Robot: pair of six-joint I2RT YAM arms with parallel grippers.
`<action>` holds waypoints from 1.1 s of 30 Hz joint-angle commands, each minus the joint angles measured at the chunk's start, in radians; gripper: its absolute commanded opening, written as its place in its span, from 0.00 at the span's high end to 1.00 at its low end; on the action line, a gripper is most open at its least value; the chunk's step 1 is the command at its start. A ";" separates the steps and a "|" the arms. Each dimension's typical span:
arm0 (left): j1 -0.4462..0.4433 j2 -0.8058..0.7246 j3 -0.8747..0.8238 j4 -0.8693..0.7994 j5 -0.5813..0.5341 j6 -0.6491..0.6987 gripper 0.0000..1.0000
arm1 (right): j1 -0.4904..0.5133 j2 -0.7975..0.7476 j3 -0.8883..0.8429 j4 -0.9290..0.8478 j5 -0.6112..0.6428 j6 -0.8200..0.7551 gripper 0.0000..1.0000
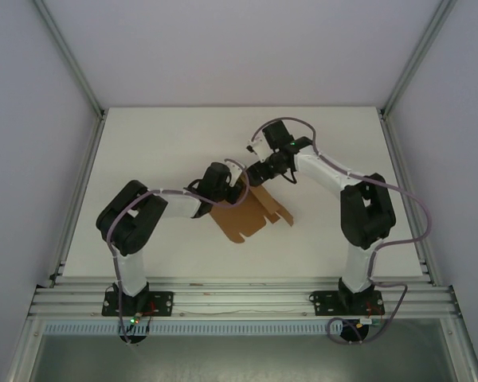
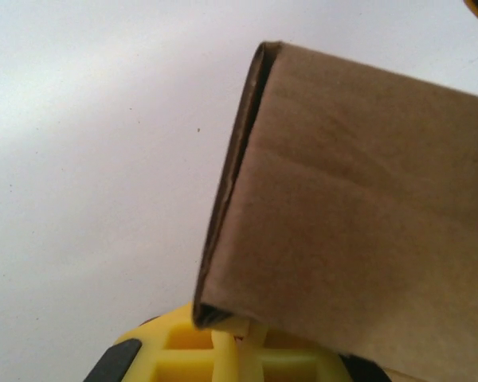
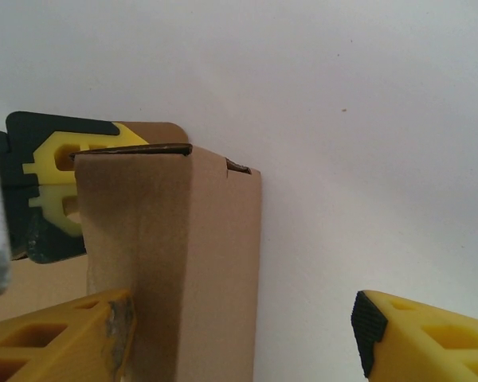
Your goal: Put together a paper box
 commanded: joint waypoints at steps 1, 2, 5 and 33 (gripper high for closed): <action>-0.005 0.006 -0.035 0.087 0.005 -0.031 1.00 | 0.001 0.028 -0.009 -0.101 0.038 0.021 0.27; -0.006 -0.002 -0.039 0.084 -0.005 -0.032 1.00 | -0.002 0.025 -0.006 -0.103 0.053 0.026 0.27; -0.018 -0.031 -0.036 0.033 -0.044 -0.039 1.00 | -0.018 0.013 0.001 -0.112 0.069 0.049 0.26; -0.097 -0.163 -0.197 -0.039 -0.079 -0.037 1.00 | -0.044 0.045 0.132 -0.221 -0.250 -0.057 0.29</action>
